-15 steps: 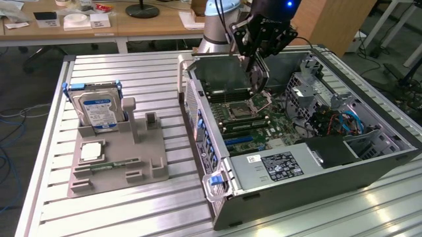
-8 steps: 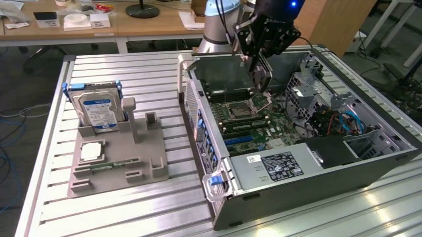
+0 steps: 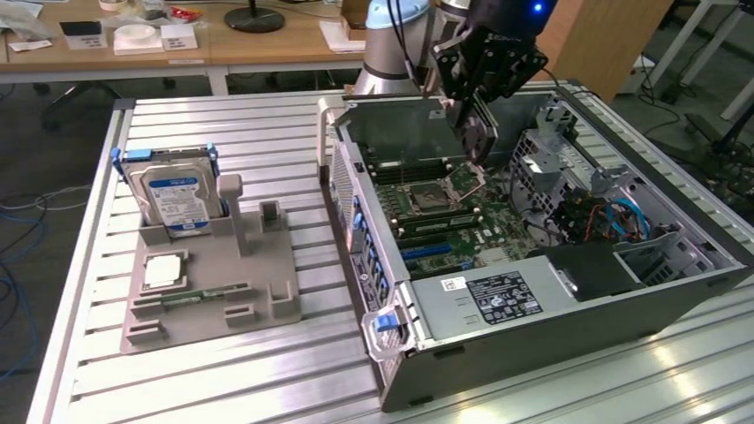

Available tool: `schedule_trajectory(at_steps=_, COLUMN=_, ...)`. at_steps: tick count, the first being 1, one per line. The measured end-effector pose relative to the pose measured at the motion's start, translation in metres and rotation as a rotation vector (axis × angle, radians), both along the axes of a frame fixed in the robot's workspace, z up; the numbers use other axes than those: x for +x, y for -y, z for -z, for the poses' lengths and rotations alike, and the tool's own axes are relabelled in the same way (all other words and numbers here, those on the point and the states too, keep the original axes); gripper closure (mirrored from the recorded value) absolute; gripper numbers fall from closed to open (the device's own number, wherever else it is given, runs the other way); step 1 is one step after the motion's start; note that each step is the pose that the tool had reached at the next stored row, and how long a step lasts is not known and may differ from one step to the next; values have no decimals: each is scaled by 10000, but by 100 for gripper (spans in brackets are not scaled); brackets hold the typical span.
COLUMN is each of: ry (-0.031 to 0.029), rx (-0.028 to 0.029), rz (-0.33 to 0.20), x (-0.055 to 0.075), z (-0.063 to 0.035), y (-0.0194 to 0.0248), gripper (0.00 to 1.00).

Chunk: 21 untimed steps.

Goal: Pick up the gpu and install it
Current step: 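Pick up the gpu and move the gpu toward the slot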

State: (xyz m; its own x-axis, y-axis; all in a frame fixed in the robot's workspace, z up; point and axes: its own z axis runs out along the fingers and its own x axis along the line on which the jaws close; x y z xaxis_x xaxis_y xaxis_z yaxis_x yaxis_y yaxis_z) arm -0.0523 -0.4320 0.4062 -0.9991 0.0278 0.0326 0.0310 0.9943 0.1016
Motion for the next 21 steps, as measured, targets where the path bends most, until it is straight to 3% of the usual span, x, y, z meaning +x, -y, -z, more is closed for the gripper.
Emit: schedule_trajectory(at_steps=21, ry=-1, rx=-3, rz=-82, x=558, z=17, y=0, gripper=72)
